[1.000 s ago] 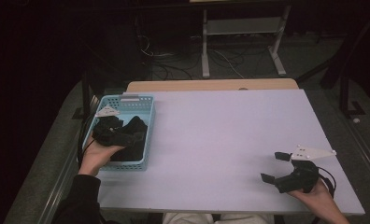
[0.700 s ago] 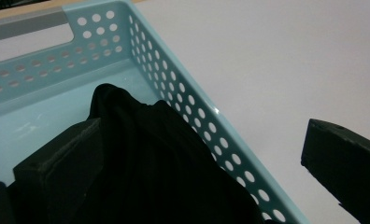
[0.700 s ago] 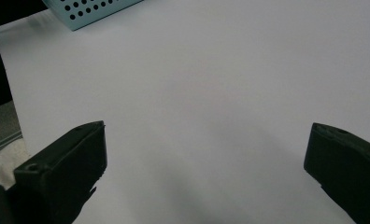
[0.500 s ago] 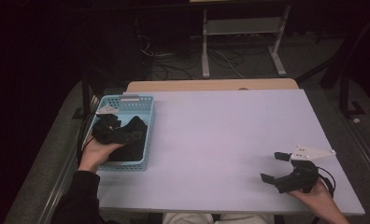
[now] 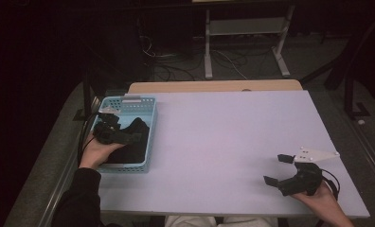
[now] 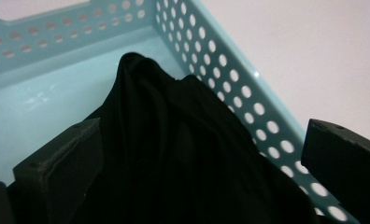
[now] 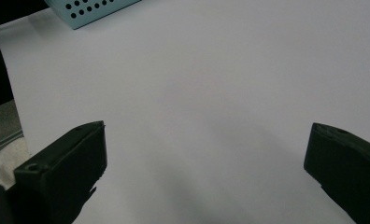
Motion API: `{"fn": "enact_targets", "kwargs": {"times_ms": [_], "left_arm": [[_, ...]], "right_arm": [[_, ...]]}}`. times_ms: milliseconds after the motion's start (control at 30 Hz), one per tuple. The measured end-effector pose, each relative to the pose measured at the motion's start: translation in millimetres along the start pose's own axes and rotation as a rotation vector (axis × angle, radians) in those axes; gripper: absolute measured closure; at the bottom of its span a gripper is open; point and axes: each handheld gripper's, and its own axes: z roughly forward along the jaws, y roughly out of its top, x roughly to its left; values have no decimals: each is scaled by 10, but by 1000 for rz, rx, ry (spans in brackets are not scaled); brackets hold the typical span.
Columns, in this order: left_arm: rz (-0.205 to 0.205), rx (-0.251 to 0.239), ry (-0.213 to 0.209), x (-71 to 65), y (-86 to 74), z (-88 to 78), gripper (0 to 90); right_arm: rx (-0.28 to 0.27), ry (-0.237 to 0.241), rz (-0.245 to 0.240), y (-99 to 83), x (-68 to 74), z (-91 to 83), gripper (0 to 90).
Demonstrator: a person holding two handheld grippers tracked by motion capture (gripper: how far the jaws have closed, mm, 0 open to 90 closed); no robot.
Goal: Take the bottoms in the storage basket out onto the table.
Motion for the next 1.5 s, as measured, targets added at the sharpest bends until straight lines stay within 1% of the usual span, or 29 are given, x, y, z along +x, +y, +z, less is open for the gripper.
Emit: {"fn": "enact_targets", "kwargs": {"times_ms": [33, 67, 200, 267, 300, 333, 400, 567, 600, 633, 667, 700, 733, 833, 867, 900, 933, 1033, 1200, 1300, 1333, 1367, 1467, 1500], "left_arm": [[2, 20, 3, 18, 2, 33, 0], [2, 20, 3, 18, 2, 33, 0], [1, 49, 9, 46, 9, 87, 0], [2, 63, 13, 59, 10, 111, 0], [5, 83, 16, 69, 11, 135, 0], [5, 83, 16, 69, 11, 135, 0], [5, 100, 18, 81, 12, 160, 0], [24, 158, 28, 116, 31, 216, 0], [23, 166, 28, 120, 36, 225, 0], [27, 185, 25, 128, 46, 247, 0], [27, 185, 25, 128, 46, 247, 0], [32, 204, 27, 137, 53, 269, 0], [32, 204, 27, 137, 53, 269, 0], [30, 230, 25, 157, 59, 315, 0], [31, 237, 23, 163, 59, 331, 0], [28, 259, 16, 171, 58, 363, 0], [28, 259, 16, 171, 58, 363, 0], [24, 294, 1, 179, 51, 417, 0], [17, 320, -12, 199, 53, 469, 0], [3, 341, -23, 227, 42, 495, 0], [-5, 355, -34, 236, 33, 508, 0], [-6, 379, -45, 244, 19, 531, 0], [9, 421, -44, 248, -9, 584, 0], [8, 421, -43, 246, -13, 596, 0]], "right_arm": [[0, 0, 0, 0, 0, 1, 0], [0, 0, 0, 0, 0, 1, 0], [3, 0, 1, -1, 0, 3, 0], [3, 0, 0, -1, -1, 4, 0], [3, 0, 0, -2, 0, 3, 0], [3, 0, 0, -2, 0, 3, 0], [5, 0, 1, -2, 1, 5, 0], [6, 1, -2, -1, 2, 6, 0], [6, 1, -1, -1, 2, 6, 0], [7, 1, -1, -2, 3, 7, 0], [7, 1, -1, -2, 3, 7, 0], [7, 1, -2, -1, 3, 9, 0], [7, 1, -2, -1, 3, 9, 0], [8, 1, -3, -2, 4, 11, 0], [9, 1, -3, -2, 4, 11, 0], [10, 1, -4, -2, 5, 12, 0], [10, 1, -4, -2, 5, 12, 0], [12, 2, -4, -3, 6, 14, 0], [4, -6, -7, 0, 4, 8, 0], [4, -6, -5, 0, 2, 7, 0], [4, -6, -6, 0, 2, 8, 0], [5, -6, -7, 0, 4, 8, 0], [6, -4, -6, 0, 6, 10, 0], [7, -4, -5, 0, 6, 12, 0]]}}
